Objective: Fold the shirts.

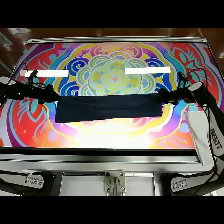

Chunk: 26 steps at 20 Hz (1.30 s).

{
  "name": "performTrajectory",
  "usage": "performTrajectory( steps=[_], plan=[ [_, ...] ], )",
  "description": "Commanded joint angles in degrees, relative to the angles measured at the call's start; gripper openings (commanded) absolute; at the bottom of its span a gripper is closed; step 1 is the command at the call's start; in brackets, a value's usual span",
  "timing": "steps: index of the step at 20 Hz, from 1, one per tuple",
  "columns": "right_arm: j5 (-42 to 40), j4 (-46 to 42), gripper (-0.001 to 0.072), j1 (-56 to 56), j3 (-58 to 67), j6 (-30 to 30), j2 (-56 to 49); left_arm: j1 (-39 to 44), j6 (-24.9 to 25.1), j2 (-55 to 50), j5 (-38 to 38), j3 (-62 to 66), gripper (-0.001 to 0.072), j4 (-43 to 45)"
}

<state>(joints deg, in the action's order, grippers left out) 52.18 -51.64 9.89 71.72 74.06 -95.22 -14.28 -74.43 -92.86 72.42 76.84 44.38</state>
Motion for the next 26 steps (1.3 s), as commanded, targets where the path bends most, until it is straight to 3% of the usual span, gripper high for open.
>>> performTrajectory(
  steps=[1, 6, 15, 17, 18, 19, 20, 21, 22, 26],
  plan=[
    [-1.4, 0.35, 0.0071, -1.14, 6.91, 3.17, -6.43, 0.39, -1.95, -7.76, 0.09, 6.95, 0.0038, -0.48],
    [-1.84, -4.61, 0.0071, -1.07, 7.19, 5.35, -8.13, 0.11, -1.95, -13.33, -0.85, 7.28, 0.0038, -0.44],
    [1.92, -11.93, 0.0072, -1.07, 7.17, 9.9, -8.17, 0.46, -1.95, -13.57, -5.07, 7.28, 0.0038, -0.94],
    [2.47, -11.56, 0.0135, -1.07, 7.19, 9.9, -8.09, 0.5, -1.92, -13.57, -4.17, 7.28, 0.0051, -1.64],
    [2.38, -10.82, 0.0382, -1.05, 7.19, 9.75, -7.85, 0.37, -1.92, -13.55, -3.74, 7.3, 0.0188, -2.93],
    [2.38, -10.38, 0.0555, -0.85, 7.19, 8.94, -7.28, 0.22, -1.92, -13.49, -3.3, 7.37, 0.0397, -4.26],
    [2.99, -10.27, 0.0563, -0.59, 7.19, 7.56, -6.32, -0.04, -1.92, -13.49, -2.6, 7.89, 0.0465, -4.5],
    [3.45, -10.38, 0.0621, 0.11, 7.19, 6.43, -5.01, -0.42, -1.92, -13.46, -1.53, 8.68, 0.0466, -4.52],
    [3.74, -10.38, 0.0635, 1.18, 7.19, 6.29, -3.82, -0.83, -1.92, -13.46, -0.24, 9.55, 0.0466, -4.52],
    [9.4, -9.22, 0.0636, 7.26, 7.17, 9.4, -4.04, -1.51, -1.92, -13.25, 4.52, 12.0, 0.0465, -4.55]
  ],
)
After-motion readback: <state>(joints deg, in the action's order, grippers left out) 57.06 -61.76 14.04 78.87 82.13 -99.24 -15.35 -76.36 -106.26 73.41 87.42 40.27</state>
